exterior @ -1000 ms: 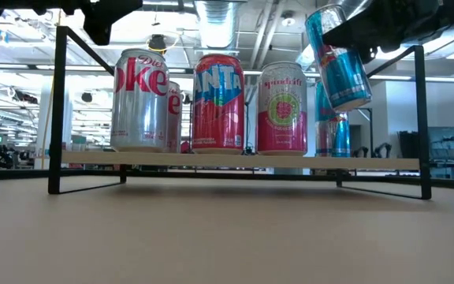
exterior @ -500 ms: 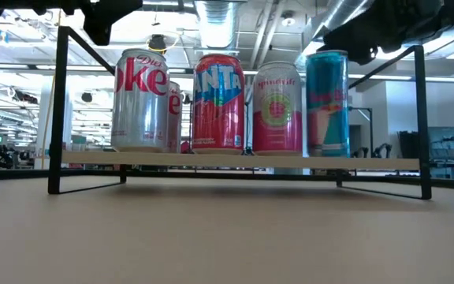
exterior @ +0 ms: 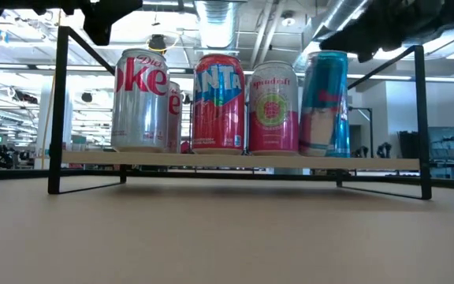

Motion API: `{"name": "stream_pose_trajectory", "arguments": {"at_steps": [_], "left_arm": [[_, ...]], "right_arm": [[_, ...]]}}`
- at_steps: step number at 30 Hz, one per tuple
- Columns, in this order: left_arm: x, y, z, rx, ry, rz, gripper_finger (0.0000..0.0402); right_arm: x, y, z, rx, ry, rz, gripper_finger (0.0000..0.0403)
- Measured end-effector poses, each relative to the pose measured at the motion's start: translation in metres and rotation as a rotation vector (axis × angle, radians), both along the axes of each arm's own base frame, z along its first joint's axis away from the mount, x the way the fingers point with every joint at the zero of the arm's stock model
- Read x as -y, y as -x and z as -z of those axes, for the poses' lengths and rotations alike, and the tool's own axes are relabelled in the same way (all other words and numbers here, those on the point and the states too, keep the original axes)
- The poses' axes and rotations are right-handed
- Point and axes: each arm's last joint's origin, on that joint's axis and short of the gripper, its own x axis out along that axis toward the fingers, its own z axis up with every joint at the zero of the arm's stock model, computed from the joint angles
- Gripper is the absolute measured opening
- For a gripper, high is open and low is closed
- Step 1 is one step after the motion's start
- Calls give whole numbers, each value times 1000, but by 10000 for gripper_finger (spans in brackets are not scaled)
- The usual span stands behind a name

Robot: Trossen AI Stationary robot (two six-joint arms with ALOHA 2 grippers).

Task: Place canned beverage on shelf
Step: Put the blue soda can on the shelf aligned with the other pink can

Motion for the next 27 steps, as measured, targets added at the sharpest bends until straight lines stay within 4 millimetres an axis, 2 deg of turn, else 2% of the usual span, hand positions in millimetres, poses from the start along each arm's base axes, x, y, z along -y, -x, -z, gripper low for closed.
{"name": "stream_pose_trajectory", "arguments": {"at_steps": [6, 11, 19, 22, 27], "left_arm": [[0, 0, 1, -7, -1, 0, 279], [0, 0, 1, -8, -1, 0, 279], [0, 0, 1, -8, -14, 5, 279], [0, 0, 1, -10, -20, 4, 279], [1, -2, 3, -25, -23, 7, 279]], "right_arm": [[-1, -3, -16, 36, 20, -6, 17], [-2, -6, -33, 76, 15, -6, 27], [-11, -12, -60, -139, -49, -29, 44], [-8, -15, -79, -178, -81, 5, 61], [-2, -27, -87, -281, -77, 62, 114]]}}
